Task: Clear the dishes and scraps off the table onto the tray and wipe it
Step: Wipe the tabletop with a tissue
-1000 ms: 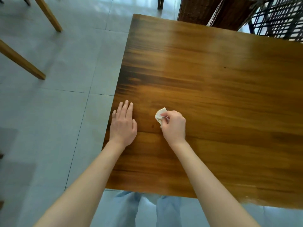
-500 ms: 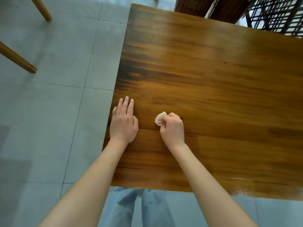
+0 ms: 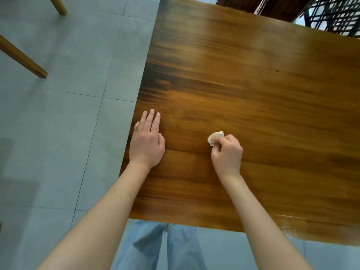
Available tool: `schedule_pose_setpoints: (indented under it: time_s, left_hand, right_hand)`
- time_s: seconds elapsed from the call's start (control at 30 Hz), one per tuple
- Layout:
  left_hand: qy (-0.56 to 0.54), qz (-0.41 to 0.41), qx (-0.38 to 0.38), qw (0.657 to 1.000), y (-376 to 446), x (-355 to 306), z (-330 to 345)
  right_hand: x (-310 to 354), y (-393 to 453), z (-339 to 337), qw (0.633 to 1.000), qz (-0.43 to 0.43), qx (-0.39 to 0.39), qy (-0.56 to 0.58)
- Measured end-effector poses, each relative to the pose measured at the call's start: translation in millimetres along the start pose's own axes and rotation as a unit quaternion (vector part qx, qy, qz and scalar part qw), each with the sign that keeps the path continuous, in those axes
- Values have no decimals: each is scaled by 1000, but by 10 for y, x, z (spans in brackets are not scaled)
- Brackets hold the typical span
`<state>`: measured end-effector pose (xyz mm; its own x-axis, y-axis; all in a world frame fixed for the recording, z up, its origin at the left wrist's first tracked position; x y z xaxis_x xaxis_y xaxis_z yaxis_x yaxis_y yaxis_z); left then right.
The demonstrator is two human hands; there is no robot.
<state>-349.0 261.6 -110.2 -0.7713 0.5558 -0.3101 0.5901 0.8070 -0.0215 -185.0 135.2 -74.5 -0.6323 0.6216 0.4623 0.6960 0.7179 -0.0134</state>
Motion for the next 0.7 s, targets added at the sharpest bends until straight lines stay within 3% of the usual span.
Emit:
schedule_pose_setpoints:
  time_s: [0.1, 0.33, 0.57, 0.7]
  left_hand:
    - [-2, 0, -1, 1000, 6, -3, -3]
    - [-3, -3, 2, 1000, -9, -8, -17]
    - [-3, -3, 2, 1000, -4, 0, -10]
    - [-4, -6, 2, 1000, -3, 1, -7]
  right_hand:
    - [44, 387, 88, 997, 66, -24, -14]
    - [74, -364, 98, 998, -63, 7, 19]
    - [-213, 470, -28, 991, 110, -76, 13]
    - [116, 251, 151, 997, 50, -51, 27]
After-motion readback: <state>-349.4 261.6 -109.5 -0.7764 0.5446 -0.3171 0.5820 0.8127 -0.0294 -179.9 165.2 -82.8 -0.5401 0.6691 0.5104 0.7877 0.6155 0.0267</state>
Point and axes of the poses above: each hand's wrist, its own y-axis towards the middle knuckle, its own z-axis out of the palm, x = y × z, the point moved 2 cm from there along y, towards the middle knuckle, and after that the axes turned 3 degrees about z, right-handed, at the moved point
